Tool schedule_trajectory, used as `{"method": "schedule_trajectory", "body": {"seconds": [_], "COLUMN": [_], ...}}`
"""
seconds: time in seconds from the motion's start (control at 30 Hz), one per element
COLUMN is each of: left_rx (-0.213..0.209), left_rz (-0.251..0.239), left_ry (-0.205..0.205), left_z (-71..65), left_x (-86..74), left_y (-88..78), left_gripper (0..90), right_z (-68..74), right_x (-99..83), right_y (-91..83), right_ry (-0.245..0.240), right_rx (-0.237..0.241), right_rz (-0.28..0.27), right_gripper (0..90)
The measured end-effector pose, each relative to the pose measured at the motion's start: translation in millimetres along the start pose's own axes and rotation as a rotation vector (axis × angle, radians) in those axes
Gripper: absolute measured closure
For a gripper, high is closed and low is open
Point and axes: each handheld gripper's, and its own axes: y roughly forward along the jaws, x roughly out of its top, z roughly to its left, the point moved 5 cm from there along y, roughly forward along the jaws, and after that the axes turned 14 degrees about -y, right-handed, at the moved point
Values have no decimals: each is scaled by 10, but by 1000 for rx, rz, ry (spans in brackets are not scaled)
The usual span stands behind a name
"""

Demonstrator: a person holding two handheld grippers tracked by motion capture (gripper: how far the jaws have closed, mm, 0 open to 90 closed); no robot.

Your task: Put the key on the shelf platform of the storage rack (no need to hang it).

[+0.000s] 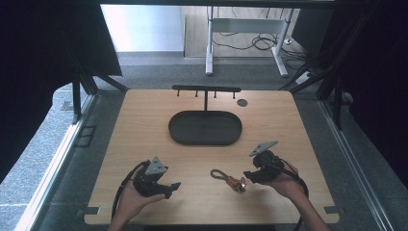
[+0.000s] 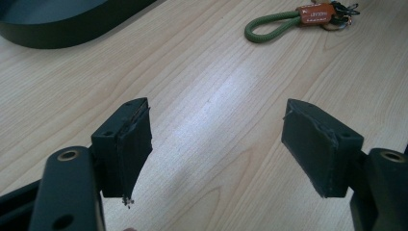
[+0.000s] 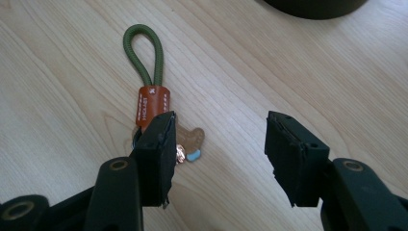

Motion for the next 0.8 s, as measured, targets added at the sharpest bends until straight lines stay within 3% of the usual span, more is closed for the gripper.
{"method": "schedule_trajectory", "body": {"seconds": [0.47,0.8], "left_rx": [3,1], "left_rz": [-4,-2], "left_ry": [-10,-4], "left_z": [28,11], "left_x": [-5,-2], "left_y": [-1,7], "left_gripper": [267,267], "right_z": [162,289], "right_x": [138,180], "right_y": [320,445], "right_ry": [-52,-88], "right_rx": [65,94], "right_rz": [75,111], "right_gripper": [463,463]}}
